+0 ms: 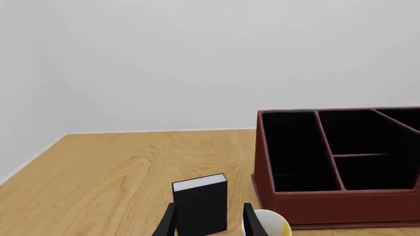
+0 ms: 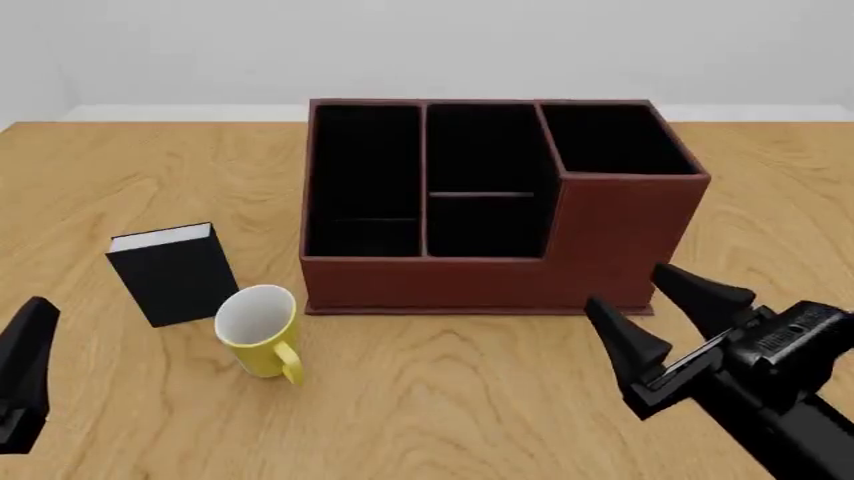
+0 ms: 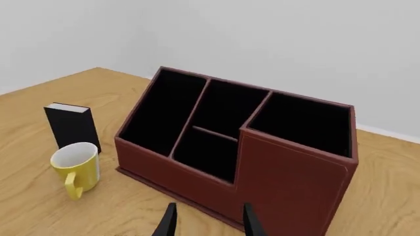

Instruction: Pick up the yellow and white mug and place it to the right of the caddy.

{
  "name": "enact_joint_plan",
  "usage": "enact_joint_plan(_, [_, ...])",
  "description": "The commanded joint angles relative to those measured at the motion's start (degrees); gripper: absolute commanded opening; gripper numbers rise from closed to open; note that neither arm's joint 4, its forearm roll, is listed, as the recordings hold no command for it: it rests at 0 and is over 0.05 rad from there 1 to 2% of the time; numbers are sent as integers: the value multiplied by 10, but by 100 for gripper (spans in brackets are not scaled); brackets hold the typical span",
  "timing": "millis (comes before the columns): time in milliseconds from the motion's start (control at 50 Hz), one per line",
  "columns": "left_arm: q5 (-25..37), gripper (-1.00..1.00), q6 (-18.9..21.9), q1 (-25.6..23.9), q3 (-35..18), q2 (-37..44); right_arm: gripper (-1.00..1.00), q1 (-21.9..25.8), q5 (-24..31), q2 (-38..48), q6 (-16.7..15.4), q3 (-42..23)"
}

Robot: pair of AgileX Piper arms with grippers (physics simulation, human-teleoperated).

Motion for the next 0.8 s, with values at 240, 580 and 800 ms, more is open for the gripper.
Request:
enact_joint_plan(240, [6, 100, 8, 3, -3, 0, 100, 105, -144, 204, 6, -51])
enact_joint_plan(580, [11, 100, 13, -2, -7, 0, 100, 143, -182, 298, 9, -96])
enact_joint_plan(800, [10, 100, 15, -2, -10, 0, 100, 167, -214, 370, 22, -129])
